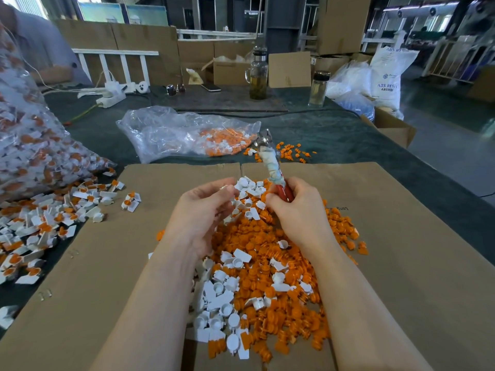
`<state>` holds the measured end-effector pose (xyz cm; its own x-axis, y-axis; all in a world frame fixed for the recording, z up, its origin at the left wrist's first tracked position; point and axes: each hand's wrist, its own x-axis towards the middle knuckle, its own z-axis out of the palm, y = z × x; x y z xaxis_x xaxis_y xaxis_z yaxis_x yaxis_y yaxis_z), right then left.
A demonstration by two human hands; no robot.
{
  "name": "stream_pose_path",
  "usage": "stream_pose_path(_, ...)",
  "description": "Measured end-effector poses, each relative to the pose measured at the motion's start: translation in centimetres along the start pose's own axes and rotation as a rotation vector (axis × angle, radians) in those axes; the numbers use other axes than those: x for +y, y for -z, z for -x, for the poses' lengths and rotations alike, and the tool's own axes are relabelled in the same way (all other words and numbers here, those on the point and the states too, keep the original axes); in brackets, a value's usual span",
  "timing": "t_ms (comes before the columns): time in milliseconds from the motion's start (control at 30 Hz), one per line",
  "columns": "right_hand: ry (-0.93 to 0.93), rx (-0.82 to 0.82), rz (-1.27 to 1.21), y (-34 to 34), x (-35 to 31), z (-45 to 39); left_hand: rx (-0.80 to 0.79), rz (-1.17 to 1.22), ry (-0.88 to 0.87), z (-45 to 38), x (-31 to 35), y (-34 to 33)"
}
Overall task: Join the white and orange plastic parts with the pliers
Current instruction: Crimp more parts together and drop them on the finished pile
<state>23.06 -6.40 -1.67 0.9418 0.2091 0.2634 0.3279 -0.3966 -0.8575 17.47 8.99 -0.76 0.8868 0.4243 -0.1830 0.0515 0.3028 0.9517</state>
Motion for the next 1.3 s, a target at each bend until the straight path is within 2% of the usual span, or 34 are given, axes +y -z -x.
stream_pose_path(267, 0.054, 0.022, -0.167, -0.1, -0.9, 0.4, 0.002, 0.026, -0.074, 0.5, -0.5, -1.2)
stream_pose_path(600, 0.149, 0.063, -0.137, -0.4, -1.0, 0.6, 0.031, 0.103, -0.080, 1.0, -0.9, -2.2)
stream_pose_path(1033, 0.137, 0.124, -0.144, -1.0, -0.9, 0.6, -0.048, 0.105, -0.063, 0.9, -0.9, -2.0)
stream_pose_path(1300, 0.137, 0.148, -0.146, -1.3, -0.9, 0.6, -0.039, 0.139, -0.083, 1.1, -0.8, -2.1)
